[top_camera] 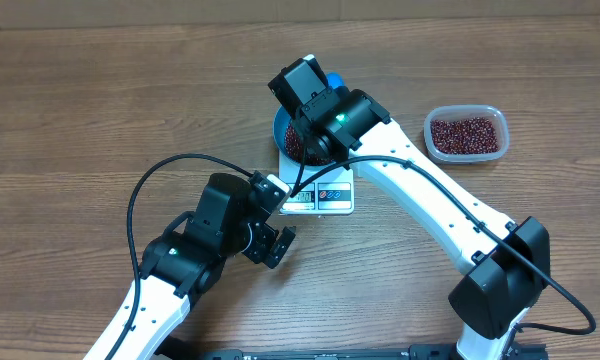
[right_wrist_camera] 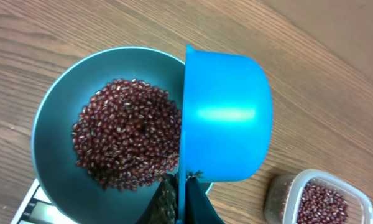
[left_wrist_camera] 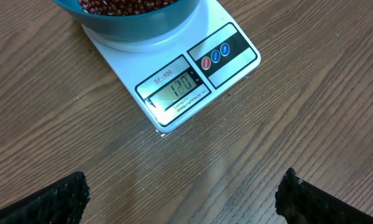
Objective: Scoop item into bowl and weigh 150g on scale
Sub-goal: 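Bring the scoop back to the bean tub and dip again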
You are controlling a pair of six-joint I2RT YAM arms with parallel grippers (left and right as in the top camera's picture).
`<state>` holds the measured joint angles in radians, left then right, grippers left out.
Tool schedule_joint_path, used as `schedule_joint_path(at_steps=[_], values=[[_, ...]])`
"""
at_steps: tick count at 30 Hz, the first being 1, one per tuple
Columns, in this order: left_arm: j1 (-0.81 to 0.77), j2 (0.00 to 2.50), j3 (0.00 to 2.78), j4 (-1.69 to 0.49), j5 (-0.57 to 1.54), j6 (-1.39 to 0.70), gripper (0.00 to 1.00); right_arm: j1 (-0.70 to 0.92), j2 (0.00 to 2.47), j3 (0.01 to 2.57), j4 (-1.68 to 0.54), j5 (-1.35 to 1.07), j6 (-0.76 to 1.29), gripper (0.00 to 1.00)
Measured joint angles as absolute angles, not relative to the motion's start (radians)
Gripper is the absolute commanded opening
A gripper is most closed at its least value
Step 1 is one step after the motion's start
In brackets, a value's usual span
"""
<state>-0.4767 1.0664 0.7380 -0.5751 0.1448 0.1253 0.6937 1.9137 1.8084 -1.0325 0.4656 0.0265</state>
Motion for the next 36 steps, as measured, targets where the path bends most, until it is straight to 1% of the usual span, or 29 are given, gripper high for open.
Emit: schedule_joint_path(at_steps=[5, 9, 15, 19, 25, 29, 33, 36], values=[[-0.477, 1.066, 0.738, -0.575, 0.145, 0.125, 0.99, 0.683, 1.913, 1.808, -1.032, 0.383, 0.026, 0.04], [-0.477, 1.066, 0.738, -0.575, 0.145, 0.125, 1.0, 0.625, 1.885, 1.808, -1.034, 0.252, 0.027, 0.04], [-0.477, 1.066, 0.738, -0.575, 0.145, 0.125, 1.0, 0.438, 1.747, 1.808, -1.061, 0.056, 0.027, 0.04], [-0.477, 1.066, 0.738, -0.575, 0.145, 0.125, 0.99, 0.298, 1.663, 1.818, -1.113, -0.029, 0.028, 0.04], [-0.477, 1.066, 0.738, -0.575, 0.145, 0.125, 1.0, 0.099, 1.645, 1.821, -1.215, -0.081, 0.023, 0.04], [-0.477, 1.066, 0.738, -0.575, 0.145, 0.125, 1.0, -0.03, 1.645, 1.795, -1.223, -0.088, 0.0, 0.04], [-0.477, 1.066, 0.738, -0.575, 0.145, 0.125, 1.0, -0.102, 1.645, 1.717, -1.212, -0.078, -0.015, 0.04], [-0.477, 1.066, 0.738, -0.575, 0.145, 0.125, 0.99, -0.12, 1.647, 1.644, -1.181, -0.047, -0.02, 0.04]])
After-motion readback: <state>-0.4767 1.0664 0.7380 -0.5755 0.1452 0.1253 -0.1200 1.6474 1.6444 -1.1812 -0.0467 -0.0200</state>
